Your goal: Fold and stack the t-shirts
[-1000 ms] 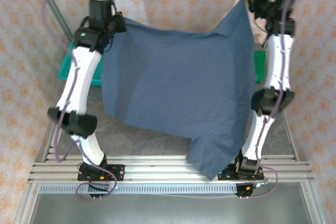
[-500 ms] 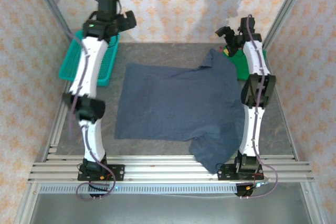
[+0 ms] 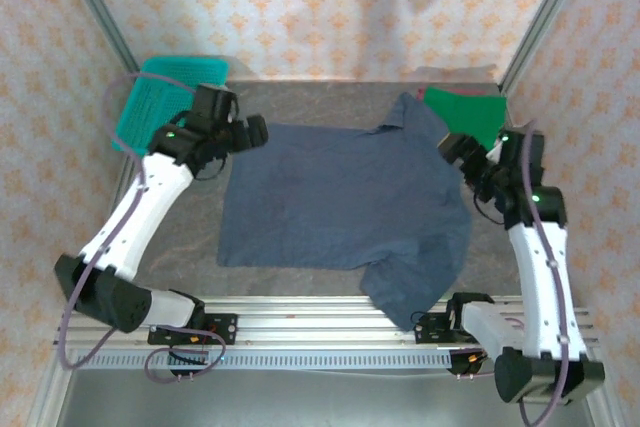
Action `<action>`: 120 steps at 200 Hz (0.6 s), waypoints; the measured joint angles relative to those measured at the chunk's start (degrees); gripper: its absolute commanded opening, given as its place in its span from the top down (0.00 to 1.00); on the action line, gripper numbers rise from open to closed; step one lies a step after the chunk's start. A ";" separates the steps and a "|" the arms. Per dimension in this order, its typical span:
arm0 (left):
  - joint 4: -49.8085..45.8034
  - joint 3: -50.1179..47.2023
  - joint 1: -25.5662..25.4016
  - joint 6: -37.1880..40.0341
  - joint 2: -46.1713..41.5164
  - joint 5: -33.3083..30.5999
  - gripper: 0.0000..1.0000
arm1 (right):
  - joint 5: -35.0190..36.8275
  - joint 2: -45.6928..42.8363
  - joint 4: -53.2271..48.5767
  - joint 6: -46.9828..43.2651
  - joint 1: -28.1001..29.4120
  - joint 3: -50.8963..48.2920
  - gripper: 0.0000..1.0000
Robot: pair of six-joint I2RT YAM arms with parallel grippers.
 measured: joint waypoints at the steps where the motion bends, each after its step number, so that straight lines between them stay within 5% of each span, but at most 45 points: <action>1: -0.02 -0.26 0.00 -0.09 0.11 0.04 0.04 | 0.13 0.13 -0.02 0.11 0.00 -0.33 0.13; 28: -0.26 -4.42 -0.39 -1.68 1.99 0.61 0.30 | 2.47 4.90 -0.20 1.20 0.00 -9.62 0.39; 46: 0.70 -4.42 -0.39 -3.13 2.47 0.92 0.52 | 2.71 7.52 1.05 1.22 0.00 -10.93 0.76; 60: 1.66 -4.22 -0.39 -4.22 4.52 1.84 0.70 | 2.67 10.60 3.80 1.66 0.00 -11.08 0.90; 73: 2.73 -3.93 -0.42 -5.31 8.17 2.47 0.80 | 2.58 14.16 6.60 1.95 0.00 -11.28 0.95; 120: 4.70 -2.67 -0.17 -8.22 24.55 3.19 0.89 | 2.86 30.56 15.15 4.94 0.00 -11.43 1.00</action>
